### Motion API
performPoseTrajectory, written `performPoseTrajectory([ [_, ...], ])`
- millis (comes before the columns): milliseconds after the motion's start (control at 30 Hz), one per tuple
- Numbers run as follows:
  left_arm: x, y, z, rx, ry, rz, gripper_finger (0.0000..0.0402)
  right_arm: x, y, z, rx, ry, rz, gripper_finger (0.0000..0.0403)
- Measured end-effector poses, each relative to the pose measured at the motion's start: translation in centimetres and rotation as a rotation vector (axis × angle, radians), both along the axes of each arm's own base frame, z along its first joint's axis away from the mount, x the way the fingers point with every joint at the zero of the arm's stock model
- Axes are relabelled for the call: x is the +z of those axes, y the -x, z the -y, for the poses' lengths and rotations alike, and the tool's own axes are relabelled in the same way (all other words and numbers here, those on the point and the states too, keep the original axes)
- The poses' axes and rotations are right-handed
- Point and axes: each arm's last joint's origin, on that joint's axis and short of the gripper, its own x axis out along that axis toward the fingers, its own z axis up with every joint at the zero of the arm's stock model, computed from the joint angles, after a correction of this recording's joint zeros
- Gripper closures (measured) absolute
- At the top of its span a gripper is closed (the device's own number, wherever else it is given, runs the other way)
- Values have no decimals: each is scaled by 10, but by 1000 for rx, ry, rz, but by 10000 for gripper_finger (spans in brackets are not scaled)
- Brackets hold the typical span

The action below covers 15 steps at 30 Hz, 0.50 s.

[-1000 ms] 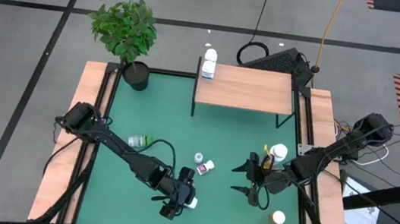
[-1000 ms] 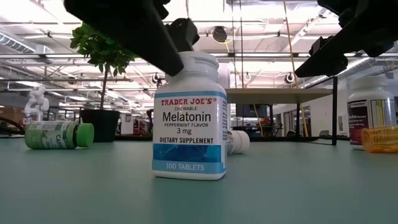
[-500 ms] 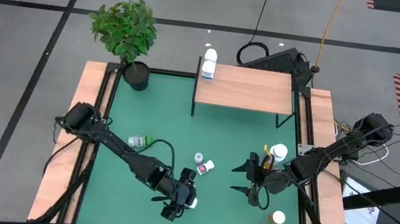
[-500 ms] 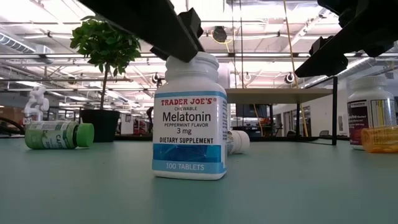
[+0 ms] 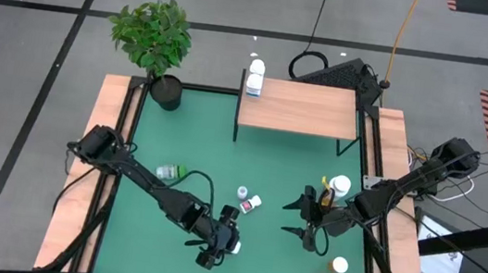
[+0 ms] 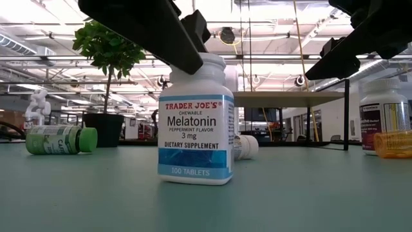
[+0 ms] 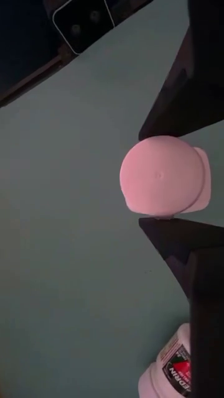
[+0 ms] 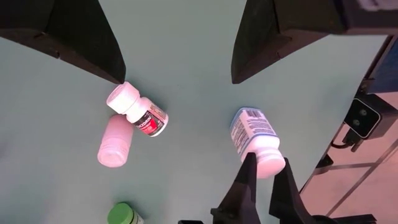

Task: Pick and place medicine bottles onto shelf by color
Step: Align the white and blue pill bottle with the other white and blue pill bottle on the shelf

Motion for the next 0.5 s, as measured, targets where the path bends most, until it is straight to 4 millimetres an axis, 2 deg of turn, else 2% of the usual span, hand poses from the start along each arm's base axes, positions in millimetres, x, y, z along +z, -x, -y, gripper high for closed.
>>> performPoseTrajectory([
  [133,0,-2,-3,18,-9,11,226,0,0,0,1,0,0,117],
  [300,3,-7,-18,58,-12,7,212,0,0,0,10,18,1,117],
  [400,13,-8,-35,96,-10,6,204,0,0,0,15,26,2,117],
  [500,34,-8,-56,117,8,38,203,0,0,0,19,32,0,117],
])
